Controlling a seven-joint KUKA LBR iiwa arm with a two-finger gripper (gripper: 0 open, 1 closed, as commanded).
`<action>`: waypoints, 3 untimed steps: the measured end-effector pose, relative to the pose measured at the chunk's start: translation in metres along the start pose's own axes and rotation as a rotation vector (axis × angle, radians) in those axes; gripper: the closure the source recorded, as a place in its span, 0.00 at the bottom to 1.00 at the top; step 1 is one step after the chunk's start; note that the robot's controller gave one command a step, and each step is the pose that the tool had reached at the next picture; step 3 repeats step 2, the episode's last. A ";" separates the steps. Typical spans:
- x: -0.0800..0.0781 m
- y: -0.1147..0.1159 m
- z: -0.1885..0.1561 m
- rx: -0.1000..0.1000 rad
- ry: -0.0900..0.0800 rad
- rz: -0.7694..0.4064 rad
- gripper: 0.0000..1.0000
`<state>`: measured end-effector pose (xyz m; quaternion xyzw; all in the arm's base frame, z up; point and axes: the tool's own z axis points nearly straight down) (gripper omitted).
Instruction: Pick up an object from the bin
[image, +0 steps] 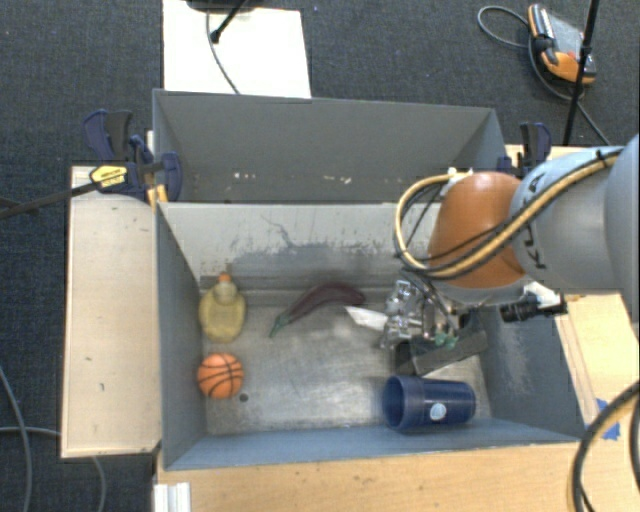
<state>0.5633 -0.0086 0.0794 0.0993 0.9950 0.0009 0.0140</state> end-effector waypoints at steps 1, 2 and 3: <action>0.000 0.000 0.000 0.000 0.000 0.001 1.00; 0.004 -0.002 -0.151 0.003 0.019 -0.061 1.00; 0.004 -0.002 -0.151 0.003 0.019 -0.061 1.00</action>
Offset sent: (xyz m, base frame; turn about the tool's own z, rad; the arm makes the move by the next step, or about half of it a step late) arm -0.0112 -0.0006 0.1476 -0.0631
